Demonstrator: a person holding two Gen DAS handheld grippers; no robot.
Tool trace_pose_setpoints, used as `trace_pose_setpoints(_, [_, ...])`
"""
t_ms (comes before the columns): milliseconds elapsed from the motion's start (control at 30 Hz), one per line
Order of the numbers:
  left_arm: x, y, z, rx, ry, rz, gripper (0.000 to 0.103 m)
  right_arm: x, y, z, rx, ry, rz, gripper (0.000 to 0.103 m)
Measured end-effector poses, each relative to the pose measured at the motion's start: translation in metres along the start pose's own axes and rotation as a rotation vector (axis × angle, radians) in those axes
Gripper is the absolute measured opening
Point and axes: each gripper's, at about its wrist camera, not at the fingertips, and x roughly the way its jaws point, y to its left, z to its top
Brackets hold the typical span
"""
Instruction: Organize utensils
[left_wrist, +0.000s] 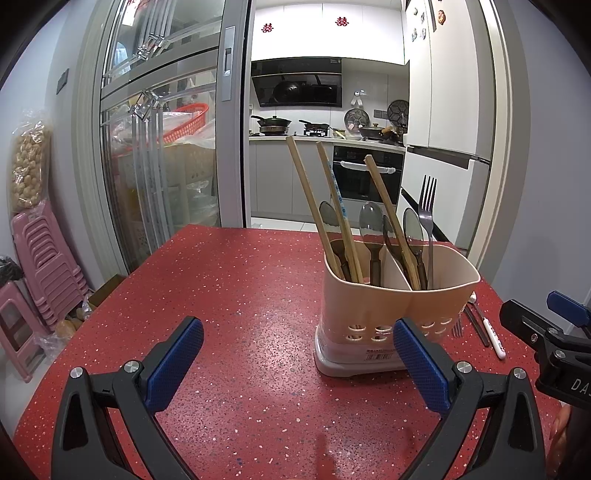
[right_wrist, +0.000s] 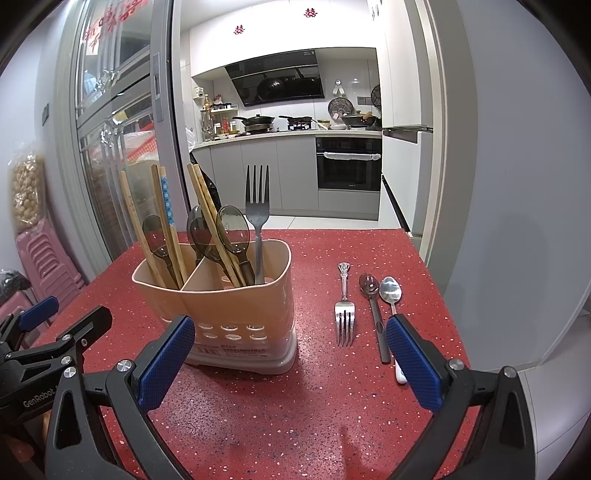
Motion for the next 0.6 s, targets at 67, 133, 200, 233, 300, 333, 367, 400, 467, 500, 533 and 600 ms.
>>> trace_pose_setpoints(67, [0.0002, 0.0001, 0.0001, -0.002, 0.000, -0.001, 0.103, -0.0004, 0.0005, -0.0005, -0.001, -0.001, -0.001, 0.103])
trace_pose_setpoints(133, [0.0001, 0.0000, 0.0001, -0.002, 0.001, -0.001, 0.103, 0.0002, -0.0005, 0.0000, 0.000, 0.001, 0.000, 0.103])
trace_pose_setpoints(200, [0.0000, 0.0001, 0.0001, 0.000, 0.000, -0.001, 0.103, -0.0004, 0.0004, -0.0006, 0.000, 0.000, 0.001, 0.103])
trace_pose_setpoints(233, [0.0001, 0.0001, 0.0001, 0.000, 0.000, 0.000, 0.103, -0.0002, 0.0005, -0.0006, 0.000, 0.000, 0.001, 0.103])
trace_pose_setpoints(300, [0.0001, 0.0002, 0.0003, -0.001, 0.000, -0.001, 0.103, 0.0000, 0.0008, -0.0008, -0.002, 0.000, 0.003, 0.103])
trace_pose_setpoints(333, [0.0001, 0.0002, 0.0002, -0.002, 0.000, -0.001, 0.103, 0.0000, 0.0010, -0.0009, -0.002, 0.000, 0.003, 0.103])
trace_pose_setpoints(367, [0.0001, 0.0002, 0.0002, -0.003, 0.000, -0.001, 0.103, -0.0001, 0.0010, -0.0010, -0.001, 0.001, 0.003, 0.103])
trace_pose_setpoints(400, [0.0002, 0.0003, 0.0002, -0.003, 0.001, -0.002, 0.103, 0.0003, -0.0001, -0.0005, 0.000, 0.001, 0.004, 0.103])
trace_pose_setpoints(467, [0.0005, 0.0003, -0.0001, -0.002, 0.001, -0.002, 0.103, 0.0001, 0.0008, -0.0012, 0.000, 0.001, 0.005, 0.103])
trace_pose_setpoints(500, [0.0006, 0.0003, -0.0004, -0.002, 0.001, -0.001, 0.103, 0.0002, 0.0005, -0.0011, 0.000, 0.001, 0.006, 0.103])
trace_pose_setpoints(533, [0.0007, 0.0005, -0.0003, -0.002, 0.002, -0.003, 0.103, 0.0006, -0.0002, -0.0007, 0.000, 0.001, 0.005, 0.103])
trace_pose_setpoints(600, [0.0008, 0.0003, -0.0001, -0.002, 0.003, -0.003, 0.103, 0.0002, 0.0005, -0.0012, 0.000, 0.001, 0.005, 0.103])
